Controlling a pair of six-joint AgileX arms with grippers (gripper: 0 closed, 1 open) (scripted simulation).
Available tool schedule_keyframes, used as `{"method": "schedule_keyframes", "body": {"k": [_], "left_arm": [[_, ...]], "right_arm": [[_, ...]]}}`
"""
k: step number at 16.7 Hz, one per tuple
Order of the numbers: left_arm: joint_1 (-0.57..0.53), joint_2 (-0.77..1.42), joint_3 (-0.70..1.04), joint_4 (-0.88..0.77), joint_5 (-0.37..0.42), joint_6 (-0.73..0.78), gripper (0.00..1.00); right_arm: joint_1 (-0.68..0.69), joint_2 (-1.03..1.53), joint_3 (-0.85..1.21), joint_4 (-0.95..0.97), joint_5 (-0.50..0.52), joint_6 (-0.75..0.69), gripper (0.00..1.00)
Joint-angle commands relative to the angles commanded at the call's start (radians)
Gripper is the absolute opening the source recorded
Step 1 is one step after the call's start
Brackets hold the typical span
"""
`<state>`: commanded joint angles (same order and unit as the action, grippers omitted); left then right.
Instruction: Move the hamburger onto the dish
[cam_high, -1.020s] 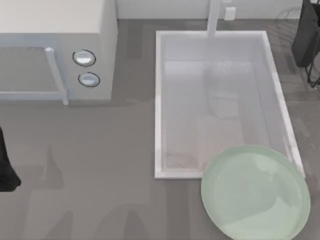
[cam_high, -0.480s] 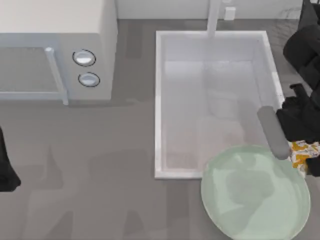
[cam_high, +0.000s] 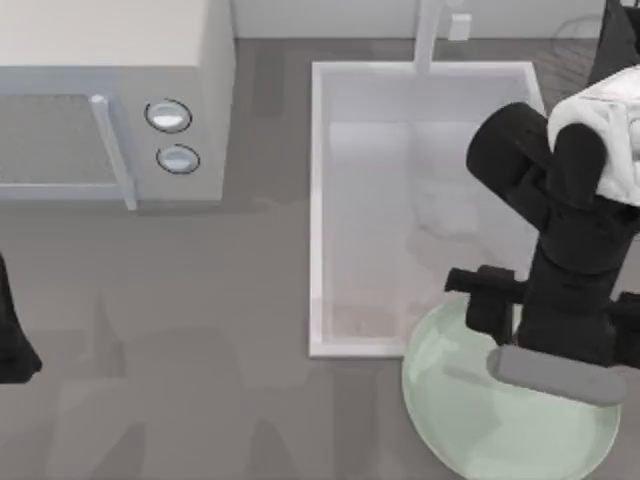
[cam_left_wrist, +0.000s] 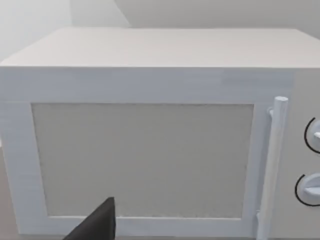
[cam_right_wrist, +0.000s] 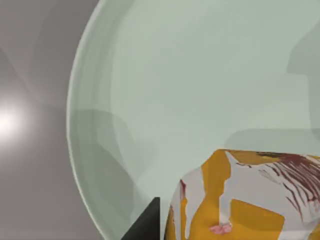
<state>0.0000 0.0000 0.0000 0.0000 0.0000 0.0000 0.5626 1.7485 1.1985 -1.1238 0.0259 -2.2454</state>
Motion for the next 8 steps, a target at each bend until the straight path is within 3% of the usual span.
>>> {"method": "schedule_keyframes", "body": {"k": [4, 8], "left_arm": [[0.000, 0.000, 0.000, 0.000, 0.000, 0.000, 1.00], [0.000, 0.000, 0.000, 0.000, 0.000, 0.000, 1.00]], "right_arm": [[0.047, -0.001, 0.023, -0.006, -0.003, -0.207, 0.00], [0.060, -0.005, 0.033, -0.006, -0.002, -0.259, 0.00]]}}
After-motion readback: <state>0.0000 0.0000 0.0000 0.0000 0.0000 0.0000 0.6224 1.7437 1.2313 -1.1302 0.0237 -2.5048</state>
